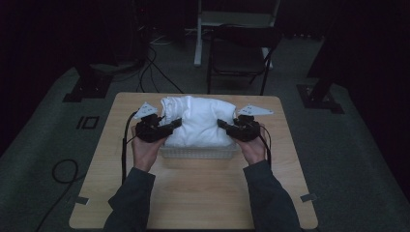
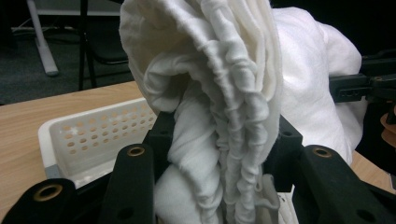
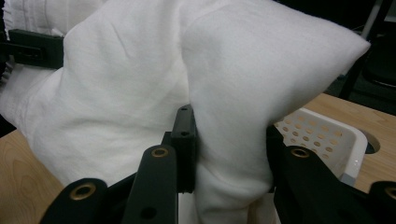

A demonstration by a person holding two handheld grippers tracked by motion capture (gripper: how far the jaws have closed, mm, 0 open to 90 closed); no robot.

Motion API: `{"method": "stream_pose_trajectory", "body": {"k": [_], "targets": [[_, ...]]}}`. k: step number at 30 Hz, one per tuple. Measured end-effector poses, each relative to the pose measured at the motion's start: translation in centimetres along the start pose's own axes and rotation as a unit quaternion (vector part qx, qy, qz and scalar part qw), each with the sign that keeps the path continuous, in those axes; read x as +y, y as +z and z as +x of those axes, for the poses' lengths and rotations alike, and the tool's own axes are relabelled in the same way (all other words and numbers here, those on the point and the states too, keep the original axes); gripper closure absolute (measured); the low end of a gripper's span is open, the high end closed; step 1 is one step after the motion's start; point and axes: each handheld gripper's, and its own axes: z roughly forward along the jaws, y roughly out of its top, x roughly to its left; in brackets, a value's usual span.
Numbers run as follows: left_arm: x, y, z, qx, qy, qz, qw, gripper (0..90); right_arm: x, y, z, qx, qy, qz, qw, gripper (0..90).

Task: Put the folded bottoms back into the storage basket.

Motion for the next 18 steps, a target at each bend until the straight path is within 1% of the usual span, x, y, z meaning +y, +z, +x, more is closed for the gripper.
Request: {"method": "stream_pose_trajectory", "body": {"k": [5,10,18], "targets": [[0.0,0.3,0.3,0.002,-0.004,0.001,1.0000,56.0,0.1,0.3,-0.3,-0.001,0.007,0.001,1.0000,69.4],[0.0,0.7,0.6,0.003,-0.008,0.000,1.0000,56.0,0.2,0.7,-0.5,-0.003,0.009,0.002,1.0000,69.4],[0.3,1.1,1.0,0.013,-0.010,0.001,0.9999,56.0,0.6,1.4,-0.8,-0.008,0.010,0.005,0.9999,69.5]]}}
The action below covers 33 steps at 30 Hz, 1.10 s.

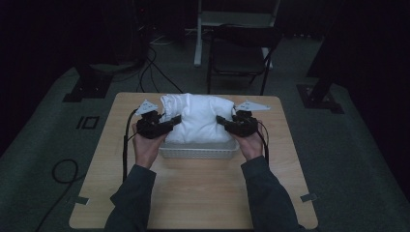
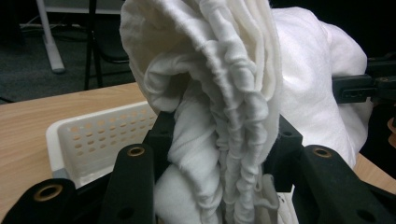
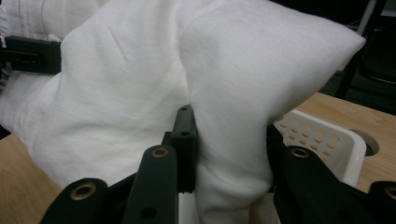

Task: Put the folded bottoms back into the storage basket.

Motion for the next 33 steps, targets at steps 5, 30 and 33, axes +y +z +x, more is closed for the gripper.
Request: {"method": "stream_pose_trajectory", "body": {"k": [5,30,33], "targets": [[0.3,0.4,0.2,0.004,-0.001,0.000,1.0000,56.0,0.2,0.4,-0.3,-0.004,0.005,0.001,1.0000,69.6],[0.1,2.4,1.6,0.013,-0.021,0.013,0.9996,56.1,0.1,2.4,-1.5,-0.011,0.023,0.020,0.9995,69.7],[0.1,2.5,1.7,0.012,-0.022,0.015,0.9996,56.2,0.1,2.4,-1.5,-0.012,0.025,0.021,0.9994,69.6]]}}
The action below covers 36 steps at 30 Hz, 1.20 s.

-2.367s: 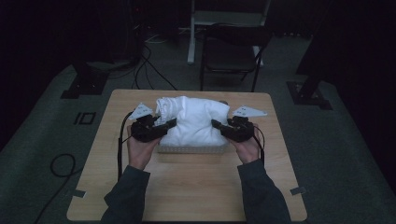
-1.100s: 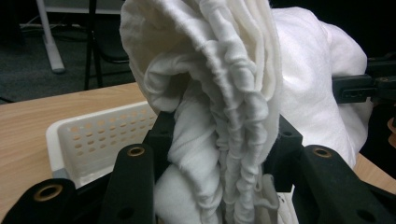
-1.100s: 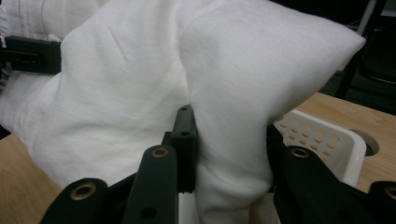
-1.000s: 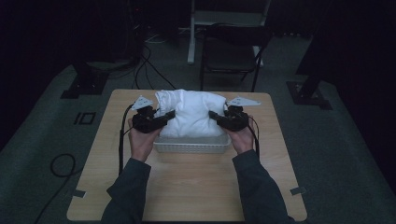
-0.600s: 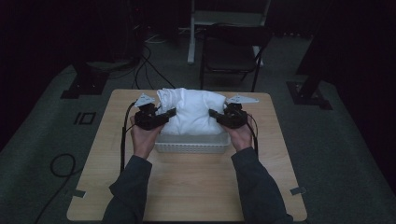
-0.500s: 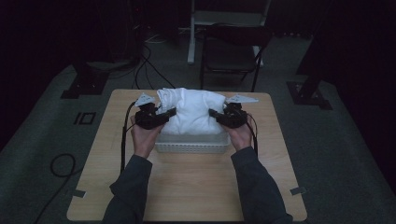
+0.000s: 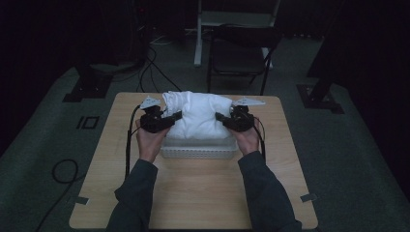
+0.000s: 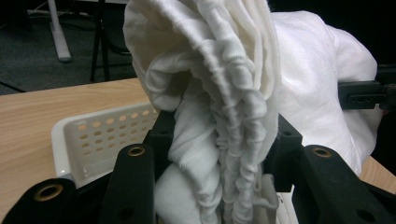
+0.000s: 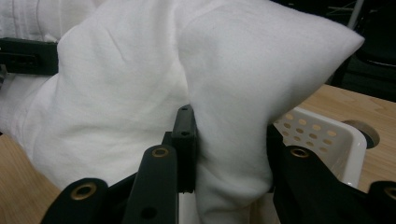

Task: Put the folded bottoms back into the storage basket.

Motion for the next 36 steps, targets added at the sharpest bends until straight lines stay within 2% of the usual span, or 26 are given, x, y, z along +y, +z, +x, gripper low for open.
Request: {"method": "stream_pose_trajectory", "body": {"k": [18,36], "targets": [[-0.3,0.7,0.2,0.003,-0.002,0.010,0.9999,56.2,-0.3,0.5,-0.4,-0.003,0.007,0.008,0.9999,69.6],[-1.7,1.5,0.8,0.006,-0.014,0.025,0.9996,56.1,-1.5,1.6,-0.6,-0.003,0.015,0.026,0.9995,69.6]]}}
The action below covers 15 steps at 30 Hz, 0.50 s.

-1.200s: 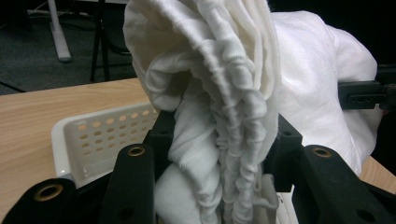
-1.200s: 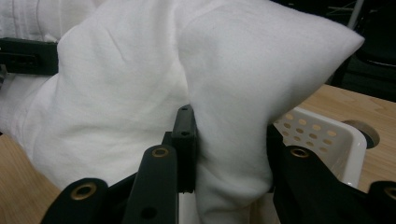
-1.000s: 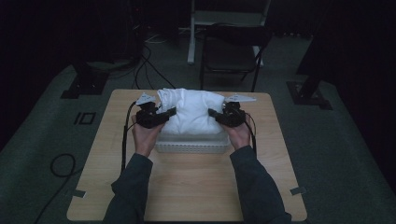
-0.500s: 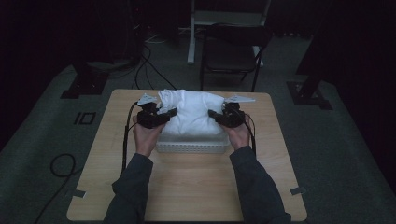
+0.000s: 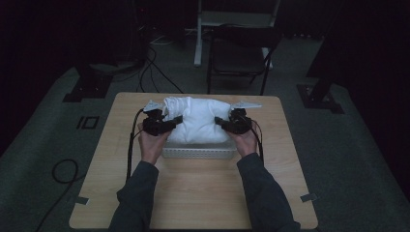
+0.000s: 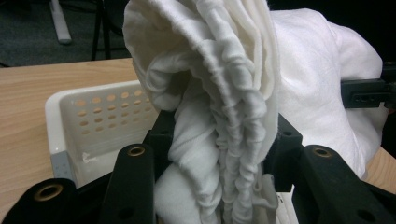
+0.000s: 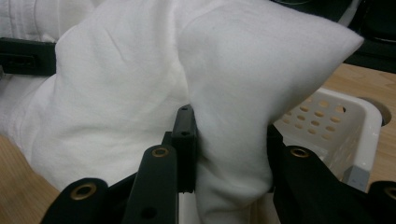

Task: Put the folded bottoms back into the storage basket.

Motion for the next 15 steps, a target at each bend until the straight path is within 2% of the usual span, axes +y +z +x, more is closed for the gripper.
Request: {"method": "stream_pose_trajectory", "body": {"k": [15], "targets": [[-1.1,1.2,0.4,0.009,-0.001,0.019,0.9998,56.1,-1.2,0.9,-0.2,-0.006,0.005,0.016,0.9998,69.6]]}}
